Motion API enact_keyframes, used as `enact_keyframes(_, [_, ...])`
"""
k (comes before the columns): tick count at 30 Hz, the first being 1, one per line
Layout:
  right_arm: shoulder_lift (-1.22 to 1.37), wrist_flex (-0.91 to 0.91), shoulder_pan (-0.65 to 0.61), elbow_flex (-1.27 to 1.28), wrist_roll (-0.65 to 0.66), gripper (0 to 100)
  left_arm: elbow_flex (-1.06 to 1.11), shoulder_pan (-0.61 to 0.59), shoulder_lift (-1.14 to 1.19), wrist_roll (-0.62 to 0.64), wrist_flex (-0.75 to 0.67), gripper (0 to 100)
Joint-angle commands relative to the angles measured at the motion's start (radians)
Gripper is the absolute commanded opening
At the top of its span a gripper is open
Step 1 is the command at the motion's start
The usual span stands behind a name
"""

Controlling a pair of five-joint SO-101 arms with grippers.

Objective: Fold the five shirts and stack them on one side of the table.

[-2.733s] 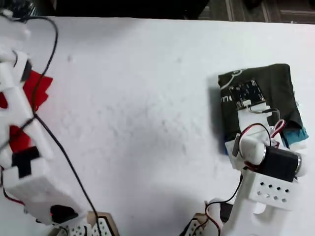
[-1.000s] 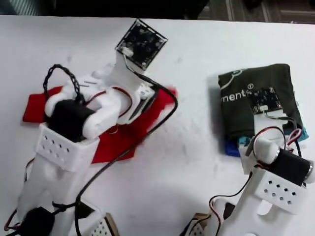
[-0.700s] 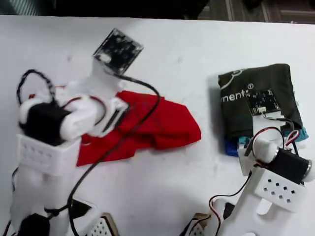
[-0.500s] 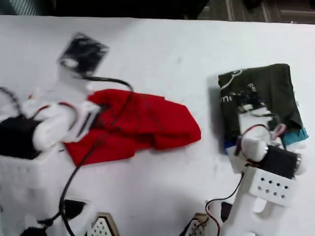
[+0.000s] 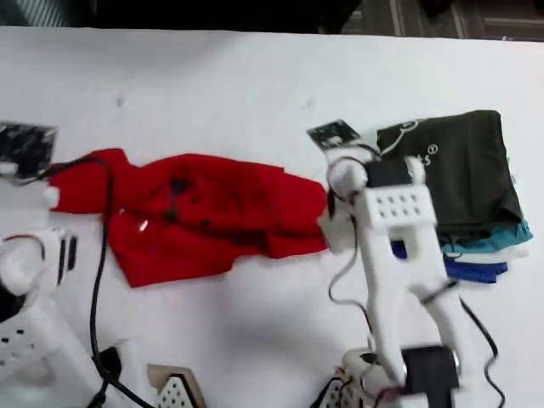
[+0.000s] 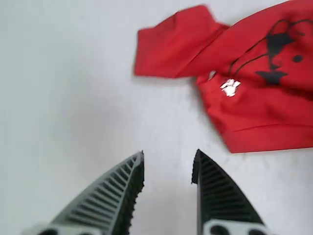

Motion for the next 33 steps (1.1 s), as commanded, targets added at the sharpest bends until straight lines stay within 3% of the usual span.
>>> enact_keyframes(1, [0.136, -0.008, -0.033, -0.138, -0.026, 33.0, 0.051, -0.094, -0.047, -0.006, -0.018, 18])
enact_keyframes(9, [0.506, -0.002, -0.054, -0.37, 0.091, 36.2, 0.183, -0.117, -0.064, -0.008, -0.057, 18])
enact_keyframes(23, [0.819, -0.084, -0.074, -0.451, 0.094, 35.5, 0.245, -0.119, -0.059, -0.006, -0.167, 18])
enact_keyframes(26, [0.866, -0.082, -0.099, -0.45, 0.092, 24.3, 0.245, -0.119, -0.059, -0.006, -0.184, 18])
enact_keyframes(29, [0.881, -0.076, -0.113, -0.451, 0.092, 2.6, 0.247, -0.117, -0.058, -0.006, -0.204, 18])
enact_keyframes(33, [0.816, -0.007, -0.114, -0.502, 0.1, 2.3, 0.253, -0.113, -0.058, -0.006, -0.218, 18])
